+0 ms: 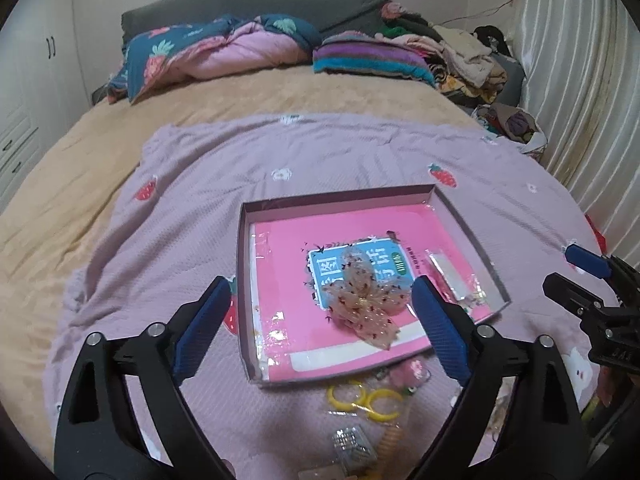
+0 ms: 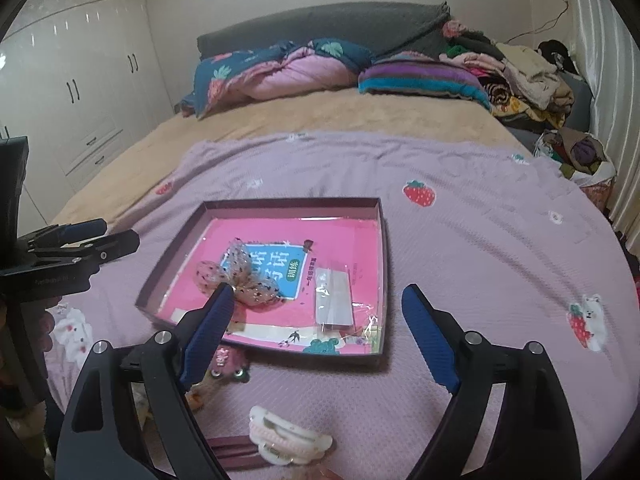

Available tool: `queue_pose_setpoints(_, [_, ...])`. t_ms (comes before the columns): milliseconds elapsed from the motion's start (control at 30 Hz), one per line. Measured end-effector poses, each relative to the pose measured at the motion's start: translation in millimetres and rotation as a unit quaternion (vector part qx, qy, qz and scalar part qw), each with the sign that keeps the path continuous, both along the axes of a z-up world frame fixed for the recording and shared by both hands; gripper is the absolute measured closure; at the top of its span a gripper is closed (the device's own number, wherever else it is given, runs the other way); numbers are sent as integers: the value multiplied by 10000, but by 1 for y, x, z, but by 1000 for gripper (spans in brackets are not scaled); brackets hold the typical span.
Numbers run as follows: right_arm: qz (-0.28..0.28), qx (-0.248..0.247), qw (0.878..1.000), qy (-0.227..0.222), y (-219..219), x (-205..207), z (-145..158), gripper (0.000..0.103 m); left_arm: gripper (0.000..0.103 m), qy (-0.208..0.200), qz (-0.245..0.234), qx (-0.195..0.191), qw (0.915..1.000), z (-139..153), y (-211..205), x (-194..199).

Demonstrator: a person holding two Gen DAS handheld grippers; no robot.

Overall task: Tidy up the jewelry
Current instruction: 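Lift both open tools out of the tray back toward the remaining accessories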

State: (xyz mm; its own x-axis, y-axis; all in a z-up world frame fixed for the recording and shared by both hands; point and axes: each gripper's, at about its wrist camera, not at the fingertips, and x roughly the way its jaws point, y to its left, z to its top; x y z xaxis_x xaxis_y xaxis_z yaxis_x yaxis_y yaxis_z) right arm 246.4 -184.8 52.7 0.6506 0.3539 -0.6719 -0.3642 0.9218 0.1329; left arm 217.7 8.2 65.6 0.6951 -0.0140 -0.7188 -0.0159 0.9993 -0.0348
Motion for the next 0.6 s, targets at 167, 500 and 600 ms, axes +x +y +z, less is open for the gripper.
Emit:
queue_pose_setpoints(167, [0,53,9998,-171,-5,-18,17,17,12,-198,-7,93,9998,15,-4,-19])
queue_pose_setpoints(500, [69,71,9993,-357,-10,-48,33,17,10,-421,-4,202,9989,29,-11,-55])
queue_pose_setpoints(600, [97,56,9992,-391,-9,-55,36,16,10,-452,6,212,9988,30,-11,-64])
